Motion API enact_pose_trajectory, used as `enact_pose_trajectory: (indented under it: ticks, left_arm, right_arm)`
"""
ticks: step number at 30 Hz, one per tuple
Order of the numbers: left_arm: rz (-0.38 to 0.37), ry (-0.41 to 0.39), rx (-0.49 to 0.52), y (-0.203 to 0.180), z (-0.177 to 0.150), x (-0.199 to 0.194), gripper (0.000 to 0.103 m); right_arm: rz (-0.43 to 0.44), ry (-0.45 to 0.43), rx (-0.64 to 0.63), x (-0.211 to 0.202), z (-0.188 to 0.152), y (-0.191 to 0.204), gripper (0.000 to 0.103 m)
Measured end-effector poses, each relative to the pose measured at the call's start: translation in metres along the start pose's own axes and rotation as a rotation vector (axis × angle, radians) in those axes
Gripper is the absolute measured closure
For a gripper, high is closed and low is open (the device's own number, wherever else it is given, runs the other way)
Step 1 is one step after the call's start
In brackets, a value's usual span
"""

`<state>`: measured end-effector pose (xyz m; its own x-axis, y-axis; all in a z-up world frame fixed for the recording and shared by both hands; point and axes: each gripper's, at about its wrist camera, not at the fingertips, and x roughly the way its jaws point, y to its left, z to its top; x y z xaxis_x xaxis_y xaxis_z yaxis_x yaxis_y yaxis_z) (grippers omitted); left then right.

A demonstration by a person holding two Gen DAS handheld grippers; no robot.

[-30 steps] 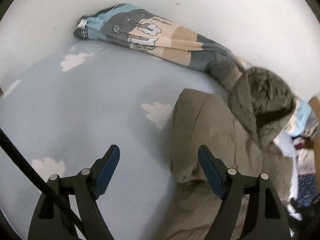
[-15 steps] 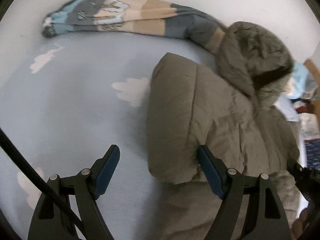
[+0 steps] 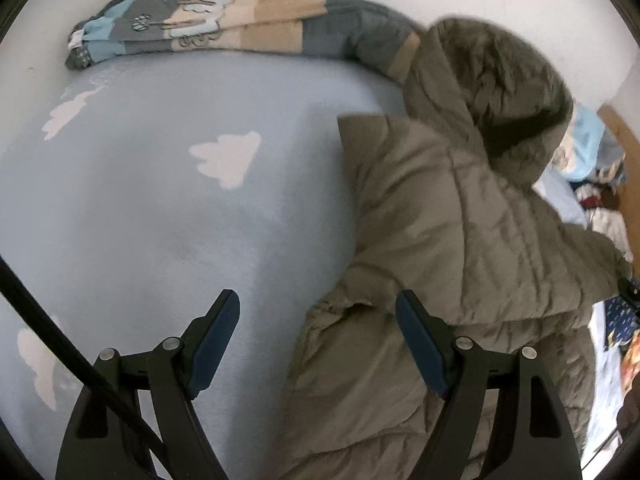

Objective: Fold large clothes

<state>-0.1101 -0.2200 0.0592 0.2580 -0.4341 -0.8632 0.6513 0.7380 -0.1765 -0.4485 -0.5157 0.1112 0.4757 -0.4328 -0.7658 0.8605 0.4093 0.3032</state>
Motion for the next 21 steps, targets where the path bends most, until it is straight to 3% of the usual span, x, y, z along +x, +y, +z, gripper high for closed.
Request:
enact_pose_trajectory:
  ticks: [4, 7, 9, 11, 16, 18, 21]
  left_arm:
    - [0.057, 0.019, 0.049, -0.011, -0.005, 0.013, 0.024]
    - [0.165, 0.054, 0.102, -0.013, -0.01, 0.021, 0.024]
    - [0.199, 0.04, 0.108, -0.011, -0.011, 0.02, 0.024]
    - [0.216, -0.001, 0.103, -0.01, -0.008, 0.008, 0.024]
    - [0.215, -0.171, 0.122, -0.026, -0.003, -0.036, 0.024]
    - [0.168, -0.226, 0.127, -0.038, -0.005, -0.05, 0.024]
    - [0.085, -0.233, 0.15, -0.054, -0.01, -0.051, 0.024]
  right_arm:
    - [0.004, 0.062, 0.033, 0.032, -0.015, -0.016, 0.09]
    - [0.026, 0.099, 0.074, 0.052, -0.027, -0.028, 0.087]
    - [0.035, 0.122, 0.106, 0.057, -0.031, -0.033, 0.076]
    - [0.048, 0.124, 0.125, 0.046, -0.032, -0.035, 0.072]
    - [0.017, 0.002, 0.014, -0.012, -0.034, -0.012, 0.061]
    - [0.012, -0.034, -0.054, -0.023, -0.033, 0.005, 0.05]
    - [0.013, -0.029, -0.119, -0.013, -0.029, 0.027, 0.048]
